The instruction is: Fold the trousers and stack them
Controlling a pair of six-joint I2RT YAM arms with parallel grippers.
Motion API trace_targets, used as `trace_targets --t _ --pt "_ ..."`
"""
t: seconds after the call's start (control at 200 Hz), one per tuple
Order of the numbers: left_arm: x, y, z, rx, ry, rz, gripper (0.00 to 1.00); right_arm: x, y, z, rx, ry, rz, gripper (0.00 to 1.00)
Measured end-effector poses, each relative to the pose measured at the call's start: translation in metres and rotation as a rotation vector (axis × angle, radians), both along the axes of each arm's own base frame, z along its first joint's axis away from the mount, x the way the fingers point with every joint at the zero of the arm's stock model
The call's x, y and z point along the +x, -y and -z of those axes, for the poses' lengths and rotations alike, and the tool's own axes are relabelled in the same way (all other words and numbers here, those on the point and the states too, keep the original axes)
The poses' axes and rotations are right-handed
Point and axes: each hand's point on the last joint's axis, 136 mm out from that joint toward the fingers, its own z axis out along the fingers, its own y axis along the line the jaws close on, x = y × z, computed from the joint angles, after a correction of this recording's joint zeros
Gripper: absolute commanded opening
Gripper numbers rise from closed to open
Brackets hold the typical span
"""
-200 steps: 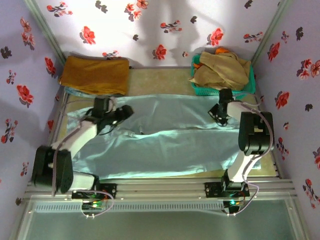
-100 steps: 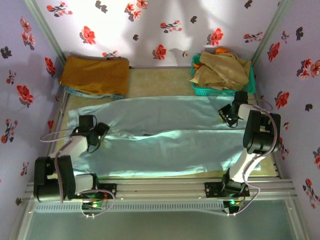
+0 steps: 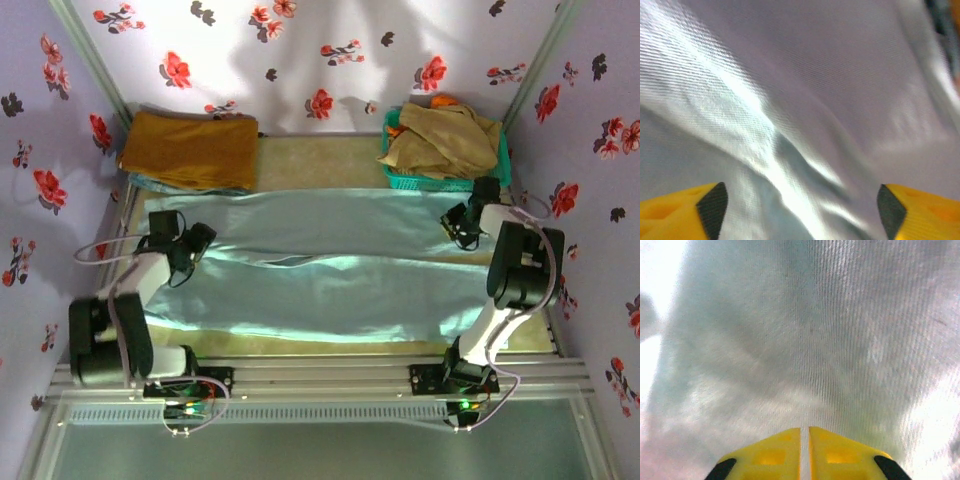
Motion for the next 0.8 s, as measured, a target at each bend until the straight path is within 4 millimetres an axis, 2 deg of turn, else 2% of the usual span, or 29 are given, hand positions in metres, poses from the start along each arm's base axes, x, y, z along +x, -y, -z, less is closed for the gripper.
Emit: trace_targets --t 0.045,0.115,0.17,0.215,0.315,0.39,0.475,0.54,0.66,0.8 --pt "-0.007 0.0 -0.018 0.01 0.044 0.009 0.92 -0.005 -0.001 -0.019 -0.008 0.032 0.004 0.32" --pt "-0.015 0.001 -0.04 0.022 0.104 0.017 0.92 -0.013 -0.002 -0.046 -0.025 0.093 -0.004 0.33" --pt "-0.023 0.002 -0.048 0.025 0.127 0.021 0.92 -0.024 -0.005 -0.06 -0.032 0.126 -0.005 0.31" --pt "-0.03 0.003 -0.048 0.022 0.124 0.024 0.92 -0.036 -0.008 -0.064 -0.031 0.138 -0.006 0.3" --pt "-0.051 0.007 -0.026 0.003 0.054 0.033 0.92 -0.076 -0.017 -0.046 -0.011 0.077 -0.005 0.35" --pt "-0.067 0.011 -0.005 -0.019 -0.008 0.041 0.92 -0.11 -0.024 -0.026 0.003 -0.001 -0.002 0.46" --pt "-0.083 0.015 0.016 -0.044 -0.066 0.045 0.92 -0.14 -0.029 -0.005 0.012 -0.076 0.003 0.47" --pt "-0.091 0.017 0.028 -0.061 -0.095 0.041 0.92 -0.153 -0.03 0.009 0.017 -0.128 0.005 0.47" --pt "-0.091 0.02 0.039 -0.079 -0.115 0.039 0.92 -0.157 -0.03 0.032 0.025 -0.226 0.007 0.43" --pt "-0.076 0.022 0.038 -0.093 -0.088 0.048 0.91 -0.123 -0.025 0.03 0.031 -0.206 0.003 0.43"
